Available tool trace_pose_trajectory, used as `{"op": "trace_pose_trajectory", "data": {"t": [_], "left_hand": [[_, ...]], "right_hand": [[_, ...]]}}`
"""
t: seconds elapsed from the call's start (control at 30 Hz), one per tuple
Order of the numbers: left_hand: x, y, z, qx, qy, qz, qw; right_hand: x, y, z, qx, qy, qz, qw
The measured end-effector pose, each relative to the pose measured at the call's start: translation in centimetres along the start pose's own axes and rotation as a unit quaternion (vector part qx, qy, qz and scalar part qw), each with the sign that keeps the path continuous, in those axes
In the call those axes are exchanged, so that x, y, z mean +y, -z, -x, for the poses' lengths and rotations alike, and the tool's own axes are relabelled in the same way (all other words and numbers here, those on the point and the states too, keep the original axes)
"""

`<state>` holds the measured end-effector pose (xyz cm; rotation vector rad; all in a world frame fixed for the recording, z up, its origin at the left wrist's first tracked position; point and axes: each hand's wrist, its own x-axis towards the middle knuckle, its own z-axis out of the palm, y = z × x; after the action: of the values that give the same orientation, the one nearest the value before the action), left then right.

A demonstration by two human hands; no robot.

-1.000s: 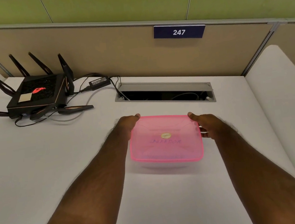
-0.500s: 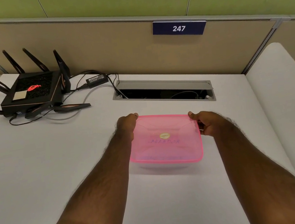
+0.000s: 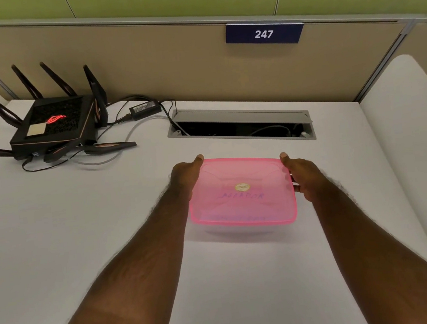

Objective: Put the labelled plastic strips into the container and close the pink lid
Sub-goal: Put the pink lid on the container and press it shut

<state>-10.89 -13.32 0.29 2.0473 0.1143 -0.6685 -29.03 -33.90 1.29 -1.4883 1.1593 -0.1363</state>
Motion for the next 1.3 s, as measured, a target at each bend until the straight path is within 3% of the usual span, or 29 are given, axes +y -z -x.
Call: {"op": "trace_pose_trajectory", "data": {"t": [0.2, 0.4, 0.6, 0.87, 1.3], "left_hand": [[-3.4, 3.7, 3.4, -0.081, -0.002, 0.059, 0.995], [-8.4, 5.8, 7.2, -0.179, 0.02, 0.118, 0.977], [-9.1, 7.0, 7.7, -0.2, 0.003, 0.118, 0.973], [-12.9, 12.4, 10.1, -0.235, -0.037, 0.081, 0.968], [-19.8, 17.8, 14.5, -0.235, -0.024, 0.025, 0.971]], "right_hand": [[2.9, 2.1, 4.6, -0.053, 0.019, -0.028, 0.998], [7.1, 2.1, 7.9, -0.045, 0.002, -0.051, 0.998], [7.5, 0.7, 9.5, 0.005, 0.012, -0.087, 0.996], [9.2, -1.3, 15.5, -0.004, 0.035, -0.055, 0.998], [13.7, -4.7, 24.0, -0.003, 0.005, -0.023, 1.0]]}}
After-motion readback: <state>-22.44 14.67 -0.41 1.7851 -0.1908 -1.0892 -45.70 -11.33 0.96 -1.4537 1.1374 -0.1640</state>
